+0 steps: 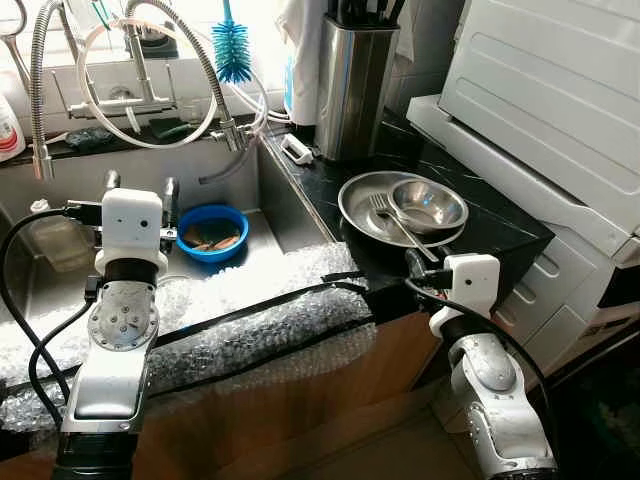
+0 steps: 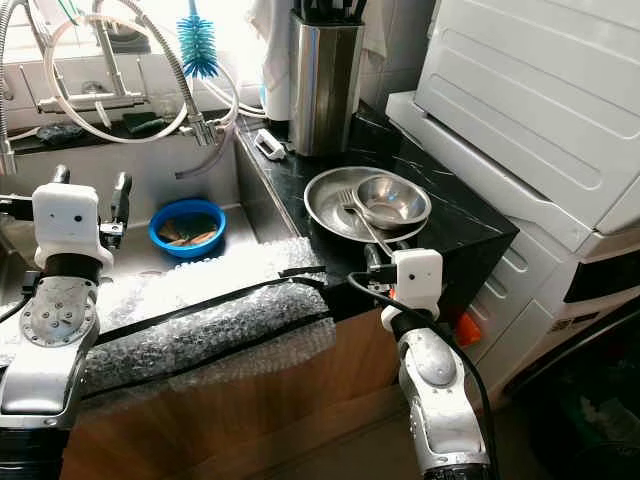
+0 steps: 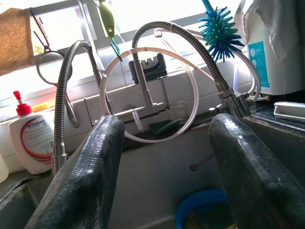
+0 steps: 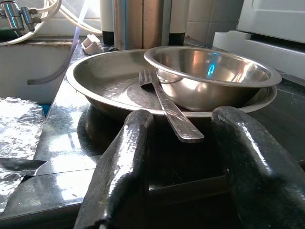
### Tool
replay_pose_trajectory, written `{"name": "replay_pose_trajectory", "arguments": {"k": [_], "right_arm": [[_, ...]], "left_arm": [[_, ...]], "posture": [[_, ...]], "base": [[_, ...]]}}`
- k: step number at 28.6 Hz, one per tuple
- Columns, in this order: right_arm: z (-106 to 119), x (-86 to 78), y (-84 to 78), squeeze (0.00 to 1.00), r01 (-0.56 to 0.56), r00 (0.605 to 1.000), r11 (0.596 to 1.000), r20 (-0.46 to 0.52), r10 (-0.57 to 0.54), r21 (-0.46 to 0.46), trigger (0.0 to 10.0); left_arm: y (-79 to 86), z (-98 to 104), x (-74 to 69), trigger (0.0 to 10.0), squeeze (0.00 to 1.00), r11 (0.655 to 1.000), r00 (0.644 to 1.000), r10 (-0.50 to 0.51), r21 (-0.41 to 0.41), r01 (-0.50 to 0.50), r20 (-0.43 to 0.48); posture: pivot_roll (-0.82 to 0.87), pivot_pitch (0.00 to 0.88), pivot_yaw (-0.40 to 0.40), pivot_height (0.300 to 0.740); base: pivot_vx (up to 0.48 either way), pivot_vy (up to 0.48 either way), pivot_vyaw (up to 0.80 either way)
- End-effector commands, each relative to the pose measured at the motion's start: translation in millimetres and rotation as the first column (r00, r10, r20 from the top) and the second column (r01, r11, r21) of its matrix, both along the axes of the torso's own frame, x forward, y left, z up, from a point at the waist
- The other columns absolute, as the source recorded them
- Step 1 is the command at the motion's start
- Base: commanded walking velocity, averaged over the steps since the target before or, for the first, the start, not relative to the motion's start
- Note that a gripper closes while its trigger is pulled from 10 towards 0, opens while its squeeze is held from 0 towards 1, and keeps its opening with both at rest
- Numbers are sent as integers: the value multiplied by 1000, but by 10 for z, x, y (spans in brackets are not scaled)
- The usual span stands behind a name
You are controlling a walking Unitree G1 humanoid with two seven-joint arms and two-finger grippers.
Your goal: Kitchen organization
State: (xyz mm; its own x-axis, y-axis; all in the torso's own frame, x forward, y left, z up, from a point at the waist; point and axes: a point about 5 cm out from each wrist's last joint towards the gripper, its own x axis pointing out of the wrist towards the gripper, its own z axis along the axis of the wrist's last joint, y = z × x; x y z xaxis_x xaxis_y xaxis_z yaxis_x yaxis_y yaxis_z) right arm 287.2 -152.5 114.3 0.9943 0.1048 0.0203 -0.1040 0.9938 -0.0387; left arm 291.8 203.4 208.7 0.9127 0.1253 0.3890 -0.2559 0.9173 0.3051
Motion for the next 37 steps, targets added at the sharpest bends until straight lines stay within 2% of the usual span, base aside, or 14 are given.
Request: {"name": "replay_pose_trajectory", "arguments": {"k": [1,21,22,24,25,26,27,28,37], "right_arm": [[8,21,-41,0,15,1000,1000,0,-15,-1,0],[43,24,34,0,-37,999,999,20,37,19,0],[51,26,39,0,-41,999,999,24,40,23,902],[54,27,43,0,-46,999,999,26,45,28,902],[56,28,47,0,-50,998,998,27,49,30,2784],[61,29,56,0,-57,998,998,31,57,32,9294],[70,29,68,0,-67,997,997,35,65,34,9294],[84,28,84,0,-77,996,996,44,75,40,10000],[257,21,192,0,-149,980,985,145,135,87,10000]], "left_arm": [[-3,16,8,10000,0,1000,1000,3,18,-3,6],[-19,31,14,10000,0,1000,1000,6,28,-6,11],[-19,33,14,10000,0,1000,1000,8,29,-9,12],[-19,36,14,10000,0,1000,1000,9,29,-10,14],[-18,37,14,10000,0,999,1000,10,31,-11,14],[-17,38,15,10000,0,999,1000,11,33,-12,15],[-16,40,15,10000,0,999,1000,12,34,-13,15],[-17,40,15,10000,0,999,1000,13,34,-13,16],[-32,51,21,10000,0,999,1000,12,45,-13,23]], "posture": [[-34,0,-70,740],[-36,0,-72,740],[-37,0,-72,740],[-36,0,-72,740],[-36,0,-72,740],[-38,0,-72,740],[-38,0,-72,740],[-37,0,-72,740],[-37,0,-74,740]], "base": [[0,0,0],[0,0,0],[0,0,0],[0,0,0],[0,0,0],[0,0,0],[0,0,0],[0,0,0],[0,0,0]]}}
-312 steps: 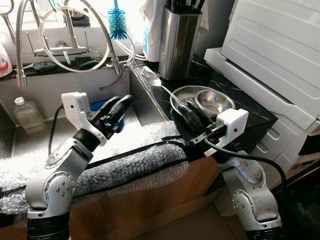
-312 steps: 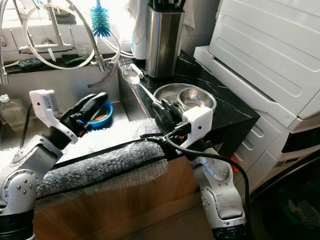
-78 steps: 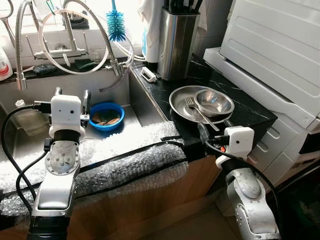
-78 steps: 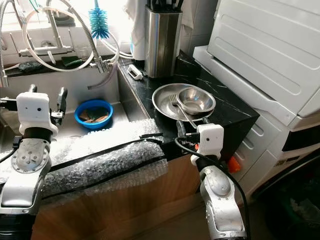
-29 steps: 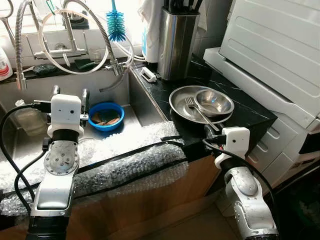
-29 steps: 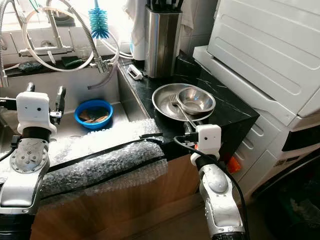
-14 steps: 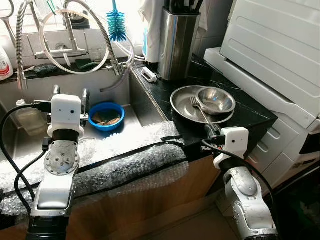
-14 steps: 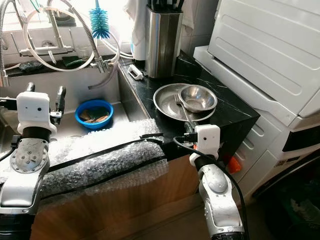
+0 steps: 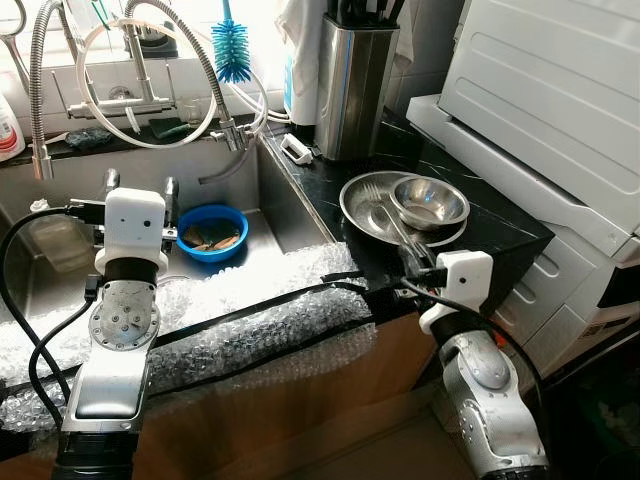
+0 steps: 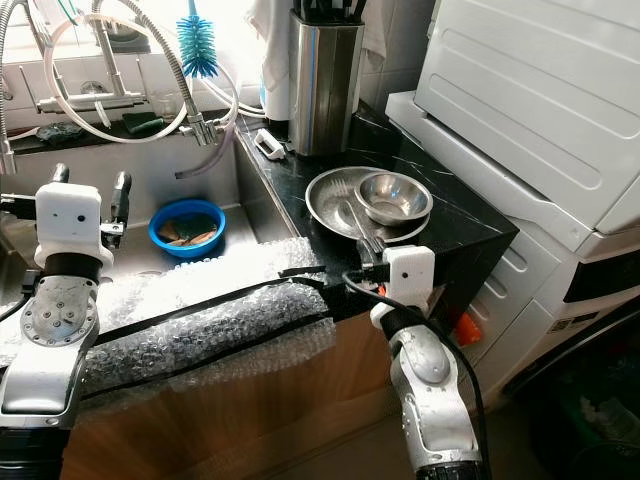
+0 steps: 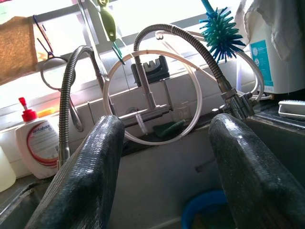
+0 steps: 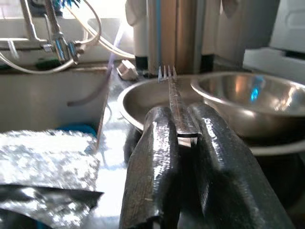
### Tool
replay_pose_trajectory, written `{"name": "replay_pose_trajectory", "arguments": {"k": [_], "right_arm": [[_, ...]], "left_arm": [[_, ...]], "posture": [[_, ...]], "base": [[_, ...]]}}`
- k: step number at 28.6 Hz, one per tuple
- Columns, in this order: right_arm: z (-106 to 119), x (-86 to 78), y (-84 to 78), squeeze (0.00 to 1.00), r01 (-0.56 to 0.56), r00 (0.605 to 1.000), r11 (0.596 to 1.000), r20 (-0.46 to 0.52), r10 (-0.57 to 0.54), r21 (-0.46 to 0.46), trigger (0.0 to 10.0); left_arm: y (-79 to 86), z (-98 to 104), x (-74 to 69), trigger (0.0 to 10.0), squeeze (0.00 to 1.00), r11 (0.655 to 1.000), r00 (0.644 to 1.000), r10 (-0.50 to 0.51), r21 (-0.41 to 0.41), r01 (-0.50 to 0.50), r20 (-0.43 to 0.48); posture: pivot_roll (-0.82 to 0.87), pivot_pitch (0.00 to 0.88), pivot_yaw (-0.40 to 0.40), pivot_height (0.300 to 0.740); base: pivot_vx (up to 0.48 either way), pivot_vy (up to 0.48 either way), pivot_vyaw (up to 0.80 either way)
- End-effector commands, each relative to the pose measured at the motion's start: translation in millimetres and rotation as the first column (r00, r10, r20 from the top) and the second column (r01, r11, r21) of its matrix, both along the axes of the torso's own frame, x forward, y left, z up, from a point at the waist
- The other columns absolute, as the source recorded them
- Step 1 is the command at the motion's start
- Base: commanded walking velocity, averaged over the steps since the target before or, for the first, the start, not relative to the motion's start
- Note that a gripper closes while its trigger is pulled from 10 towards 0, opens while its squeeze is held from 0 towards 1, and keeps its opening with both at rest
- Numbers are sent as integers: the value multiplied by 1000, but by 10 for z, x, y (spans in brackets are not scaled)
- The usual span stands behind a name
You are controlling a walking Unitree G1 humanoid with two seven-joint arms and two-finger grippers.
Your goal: Kitchen organization
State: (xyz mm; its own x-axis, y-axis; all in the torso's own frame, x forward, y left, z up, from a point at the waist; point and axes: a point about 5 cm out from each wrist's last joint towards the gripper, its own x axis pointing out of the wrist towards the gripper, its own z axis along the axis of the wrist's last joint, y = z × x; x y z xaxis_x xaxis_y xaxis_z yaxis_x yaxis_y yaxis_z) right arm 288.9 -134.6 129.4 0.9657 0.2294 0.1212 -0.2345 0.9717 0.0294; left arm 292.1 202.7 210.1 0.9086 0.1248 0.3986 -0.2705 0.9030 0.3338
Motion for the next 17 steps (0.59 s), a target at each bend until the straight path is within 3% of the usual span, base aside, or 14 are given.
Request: {"name": "replay_pose_trajectory", "arguments": {"k": [1,8,10,12,13,14,15,16,17], "right_arm": [[117,4,16,0,-10,998,1000,57,9,23,10000],[264,-16,90,0,-75,987,996,144,67,56,10000],[311,-21,127,0,-111,981,992,168,99,61,10000],[367,-23,167,0,-150,971,987,197,135,64,10000],[398,-23,192,0,-178,963,982,215,162,59,10000],[424,-26,213,0,-202,955,978,230,185,55,10000],[424,-26,213,0,-202,955,978,230,185,55,10000],[439,-26,222,0,-214,951,976,238,196,52,10000],[464,-26,234,0,-230,945,972,250,210,53,10000]], "left_arm": [[-26,38,18,10000,0,1000,1000,-1,13,1,18],[-46,76,26,10000,0,1000,1000,-6,11,5,27],[-59,90,60,10000,0,996,999,-37,-85,39,16],[-65,128,116,10000,0,949,995,-100,-300,100,17],[-80,151,150,10000,0,907,989,-146,-397,142,21],[-101,159,172,10000,0,872,982,-188,-455,178,25],[-101,159,172,10000,0,872,982,-188,-455,178,25],[-126,157,184,10000,0,848,974,-225,-488,206,21],[-184,160,190,10000,0,797,954,-299,-543,266,27]], "posture": [[-37,0,-74,740],[-35,0,-77,740],[-36,0,-77,740],[-36,0,-76,740],[-38,0,-76,740],[-38,0,-76,740],[-38,0,-76,740],[-35,0,-76,740],[-33,0,-77,740]], "base": [[0,0,0],[0,0,0],[0,0,0],[0,0,0],[0,0,0],[0,0,0],[0,0,0],[0,0,0],[0,0,0]]}}
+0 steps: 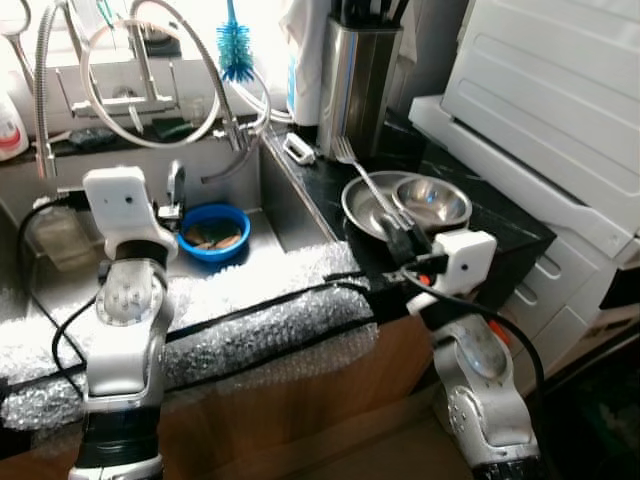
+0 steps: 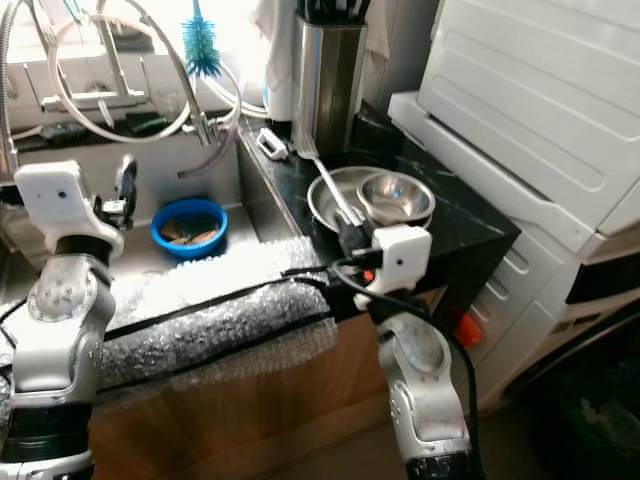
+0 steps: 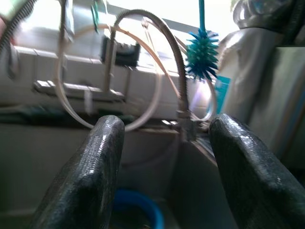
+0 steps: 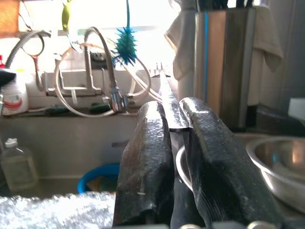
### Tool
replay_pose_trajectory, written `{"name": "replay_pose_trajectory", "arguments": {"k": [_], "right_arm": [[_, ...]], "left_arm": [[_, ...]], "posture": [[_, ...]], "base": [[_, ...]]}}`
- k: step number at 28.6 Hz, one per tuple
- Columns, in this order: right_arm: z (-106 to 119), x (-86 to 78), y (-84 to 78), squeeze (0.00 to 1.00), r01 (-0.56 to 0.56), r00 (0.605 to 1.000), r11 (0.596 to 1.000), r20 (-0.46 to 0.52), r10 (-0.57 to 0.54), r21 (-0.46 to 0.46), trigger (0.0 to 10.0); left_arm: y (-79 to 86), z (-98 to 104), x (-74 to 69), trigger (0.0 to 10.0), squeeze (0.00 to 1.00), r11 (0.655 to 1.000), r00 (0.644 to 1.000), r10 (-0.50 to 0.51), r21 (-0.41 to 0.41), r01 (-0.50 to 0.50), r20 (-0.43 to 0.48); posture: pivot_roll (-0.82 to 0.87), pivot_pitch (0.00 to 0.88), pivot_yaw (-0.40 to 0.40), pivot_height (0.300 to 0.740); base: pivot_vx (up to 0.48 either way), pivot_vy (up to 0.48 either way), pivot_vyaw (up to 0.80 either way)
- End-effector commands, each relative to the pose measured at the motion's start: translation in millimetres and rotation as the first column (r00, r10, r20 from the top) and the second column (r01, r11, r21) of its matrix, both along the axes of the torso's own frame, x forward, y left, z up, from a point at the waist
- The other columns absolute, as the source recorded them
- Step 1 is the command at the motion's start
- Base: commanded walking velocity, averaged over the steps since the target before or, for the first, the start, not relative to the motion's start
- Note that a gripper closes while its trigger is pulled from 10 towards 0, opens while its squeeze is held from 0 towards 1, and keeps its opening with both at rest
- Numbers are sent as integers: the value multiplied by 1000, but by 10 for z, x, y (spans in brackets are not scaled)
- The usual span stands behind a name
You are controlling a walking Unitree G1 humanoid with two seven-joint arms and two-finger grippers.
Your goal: Kitchen organization
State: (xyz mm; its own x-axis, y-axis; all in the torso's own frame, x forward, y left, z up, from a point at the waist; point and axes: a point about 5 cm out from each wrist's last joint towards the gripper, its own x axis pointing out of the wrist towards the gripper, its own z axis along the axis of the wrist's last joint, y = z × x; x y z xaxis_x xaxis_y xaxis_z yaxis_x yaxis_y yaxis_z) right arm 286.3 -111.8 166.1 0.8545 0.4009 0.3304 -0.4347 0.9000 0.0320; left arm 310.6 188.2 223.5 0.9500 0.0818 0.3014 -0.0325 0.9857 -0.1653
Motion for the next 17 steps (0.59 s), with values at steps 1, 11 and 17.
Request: {"name": "replay_pose_trajectory", "arguments": {"k": [1,11,17], "right_arm": [[110,-1,12,0,-27,998,1000,49,26,12,10000],[121,-43,61,0,-76,995,997,64,75,9,10000],[96,-84,137,0,-144,988,989,56,145,-10,10000]], "left_arm": [[-74,21,3,10000,0,989,993,-114,-97,113,-11],[-238,65,-70,10000,0,860,919,-390,-337,384,51],[-326,130,-134,10000,0,805,870,-486,-342,484,86]], "posture": [[-33,0,-77,740],[-36,0,-71,740],[-34,0,-71,740]], "base": [[0,0,0],[0,0,0],[0,0,0]]}}
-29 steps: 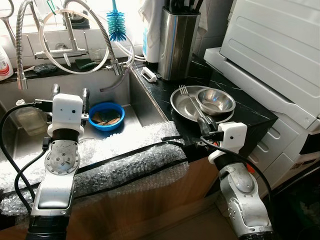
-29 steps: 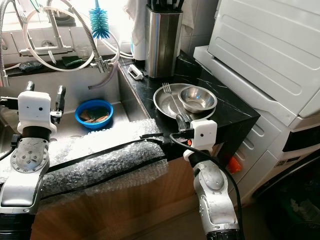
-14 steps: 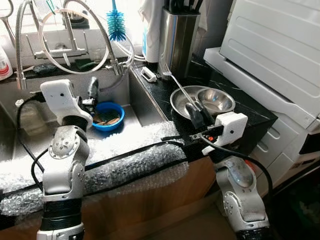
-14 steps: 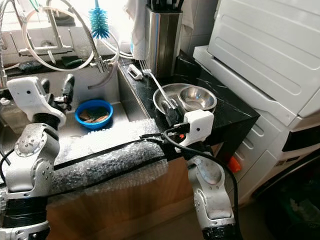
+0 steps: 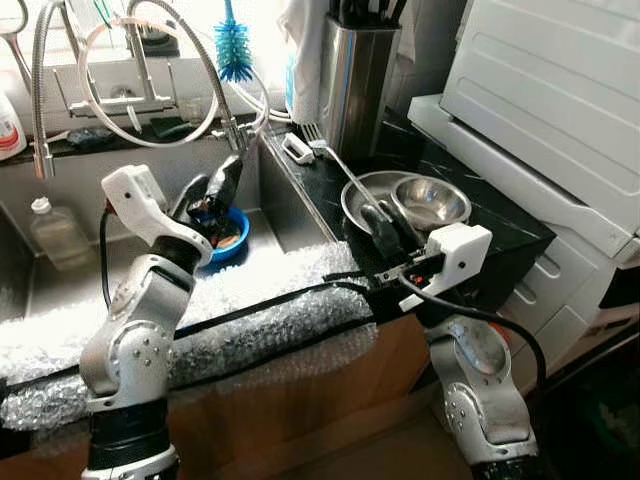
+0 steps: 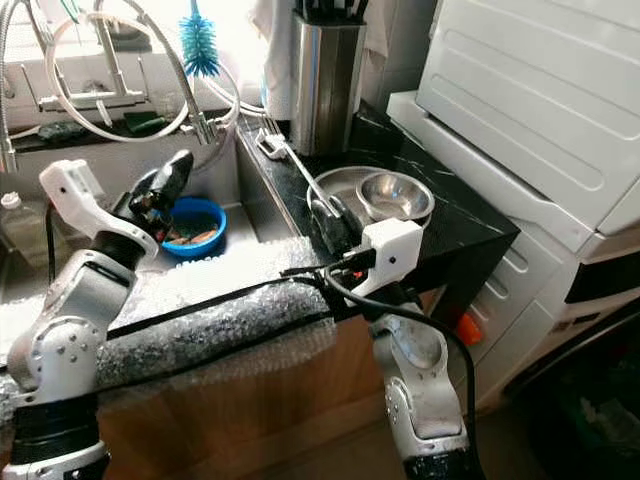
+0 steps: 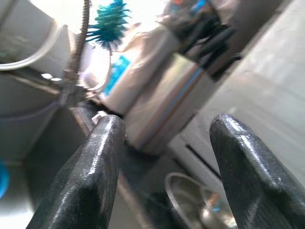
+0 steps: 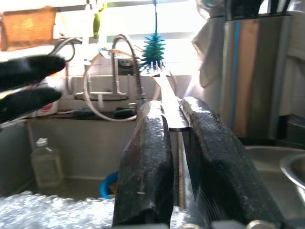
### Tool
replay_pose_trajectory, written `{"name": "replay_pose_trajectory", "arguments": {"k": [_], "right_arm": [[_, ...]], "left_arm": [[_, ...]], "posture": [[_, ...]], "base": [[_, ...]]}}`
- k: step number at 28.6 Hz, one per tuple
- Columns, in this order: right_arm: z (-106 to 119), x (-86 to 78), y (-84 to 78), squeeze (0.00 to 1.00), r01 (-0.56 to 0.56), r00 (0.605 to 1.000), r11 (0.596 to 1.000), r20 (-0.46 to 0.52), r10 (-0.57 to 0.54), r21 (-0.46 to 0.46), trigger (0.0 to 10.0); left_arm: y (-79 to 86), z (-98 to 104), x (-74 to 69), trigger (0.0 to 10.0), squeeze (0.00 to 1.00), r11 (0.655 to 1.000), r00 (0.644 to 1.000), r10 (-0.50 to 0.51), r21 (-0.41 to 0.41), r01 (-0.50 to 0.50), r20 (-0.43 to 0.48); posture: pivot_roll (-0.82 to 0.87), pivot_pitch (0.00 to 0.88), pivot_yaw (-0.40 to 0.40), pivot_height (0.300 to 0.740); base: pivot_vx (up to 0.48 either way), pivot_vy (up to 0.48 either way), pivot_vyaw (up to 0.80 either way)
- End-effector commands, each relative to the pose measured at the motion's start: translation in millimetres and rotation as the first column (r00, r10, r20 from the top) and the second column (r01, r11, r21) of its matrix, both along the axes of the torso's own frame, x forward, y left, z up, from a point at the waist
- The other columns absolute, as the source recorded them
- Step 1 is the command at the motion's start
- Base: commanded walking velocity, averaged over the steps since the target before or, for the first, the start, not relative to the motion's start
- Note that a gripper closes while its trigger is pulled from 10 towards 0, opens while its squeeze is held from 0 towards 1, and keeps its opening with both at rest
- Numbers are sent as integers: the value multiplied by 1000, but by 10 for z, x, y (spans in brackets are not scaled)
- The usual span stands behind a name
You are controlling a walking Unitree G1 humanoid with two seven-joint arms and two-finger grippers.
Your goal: Kitchen organization
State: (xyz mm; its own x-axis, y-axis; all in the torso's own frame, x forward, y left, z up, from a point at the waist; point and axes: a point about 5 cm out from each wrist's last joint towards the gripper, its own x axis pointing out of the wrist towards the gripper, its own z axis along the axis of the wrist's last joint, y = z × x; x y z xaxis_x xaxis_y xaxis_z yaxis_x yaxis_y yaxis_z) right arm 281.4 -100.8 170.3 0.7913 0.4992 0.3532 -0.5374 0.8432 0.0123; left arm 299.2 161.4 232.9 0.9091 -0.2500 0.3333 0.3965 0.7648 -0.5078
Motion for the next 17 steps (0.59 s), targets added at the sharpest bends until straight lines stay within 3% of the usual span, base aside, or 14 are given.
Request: {"name": "replay_pose_trajectory", "arguments": {"k": [1,17], "right_arm": [[49,-46,48,0,-44,999,999,26,44,-4,10000],[10,-133,185,0,-152,988,987,29,154,-61,10000]], "left_arm": [[-70,28,-25,10000,0,998,999,-54,12,54,1],[-288,-17,-97,10000,0,976,976,-216,-18,215,-29]], "posture": [[-34,0,-71,740],[-36,0,-69,740]], "base": [[0,0,0],[0,0,0]]}}
